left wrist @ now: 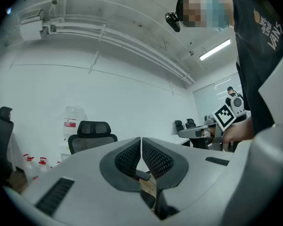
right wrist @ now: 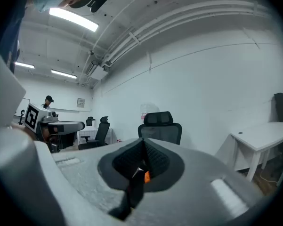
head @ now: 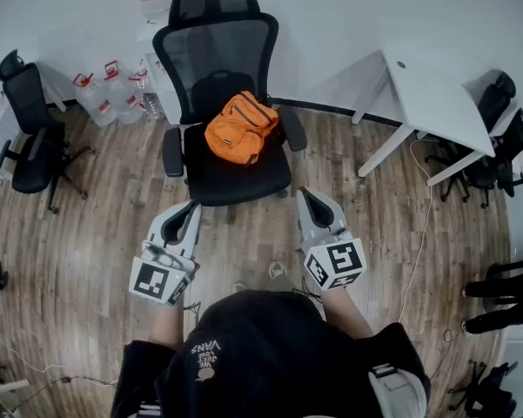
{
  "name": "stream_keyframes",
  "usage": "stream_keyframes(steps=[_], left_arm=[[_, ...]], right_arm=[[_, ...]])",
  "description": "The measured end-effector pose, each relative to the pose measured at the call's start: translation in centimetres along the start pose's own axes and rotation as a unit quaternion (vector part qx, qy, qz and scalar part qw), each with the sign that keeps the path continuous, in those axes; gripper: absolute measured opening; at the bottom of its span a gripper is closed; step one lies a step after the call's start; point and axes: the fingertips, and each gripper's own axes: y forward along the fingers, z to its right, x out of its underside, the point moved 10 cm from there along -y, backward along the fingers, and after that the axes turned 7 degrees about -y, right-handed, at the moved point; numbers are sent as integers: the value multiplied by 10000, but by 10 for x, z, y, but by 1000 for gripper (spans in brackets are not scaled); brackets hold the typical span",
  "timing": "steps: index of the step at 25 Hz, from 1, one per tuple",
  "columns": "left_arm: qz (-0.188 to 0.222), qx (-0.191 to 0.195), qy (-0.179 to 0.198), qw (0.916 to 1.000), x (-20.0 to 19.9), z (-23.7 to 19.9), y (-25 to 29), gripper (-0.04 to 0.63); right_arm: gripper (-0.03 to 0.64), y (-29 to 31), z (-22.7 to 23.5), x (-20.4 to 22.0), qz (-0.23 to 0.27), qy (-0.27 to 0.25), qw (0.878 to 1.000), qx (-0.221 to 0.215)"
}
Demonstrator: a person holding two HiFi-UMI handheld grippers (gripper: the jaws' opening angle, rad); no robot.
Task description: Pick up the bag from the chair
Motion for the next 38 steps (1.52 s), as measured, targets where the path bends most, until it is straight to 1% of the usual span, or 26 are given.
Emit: stream_keyframes(steps=[2, 4, 8, 12, 17, 19, 25, 29, 38], left_arm=[[78, 34, 5, 10000, 2, -4, -1, 6], [138, 50, 13, 9999, 3, -7, -4, 6], [140, 88, 31, 9999, 4, -13, -5, 6], [102, 115, -33, 9999, 10, -20, 0, 6], [95, 100, -91, 9999, 13, -39, 20, 6], [82, 91, -98, 9999, 15, -48, 30, 6], [17, 55, -145, 9999, 19, -75, 69, 6], [4, 22, -137, 9999, 19, -89, 98, 6], [-15, -200, -49, 9998, 25, -121, 165, 6]], right_arm=[[-3, 1, -2, 2, 192, 182, 9996, -27], [-2, 3, -5, 4, 278, 269, 9992, -51], [-2, 9, -12, 4, 263, 97, 9996, -92], [-2, 17, -12, 4, 360, 81, 9992, -140], [-2, 43, -4, 6, 217, -180, 9993, -227], [-2, 56, 1, 9, 172, -202, 9994, -230], [-2, 98, 29, 15, 124, -47, 9997, -191], [-2, 125, 50, 18, 129, 0, 9996, -249], [-2, 187, 106, 26, 126, 68, 9994, -301]])
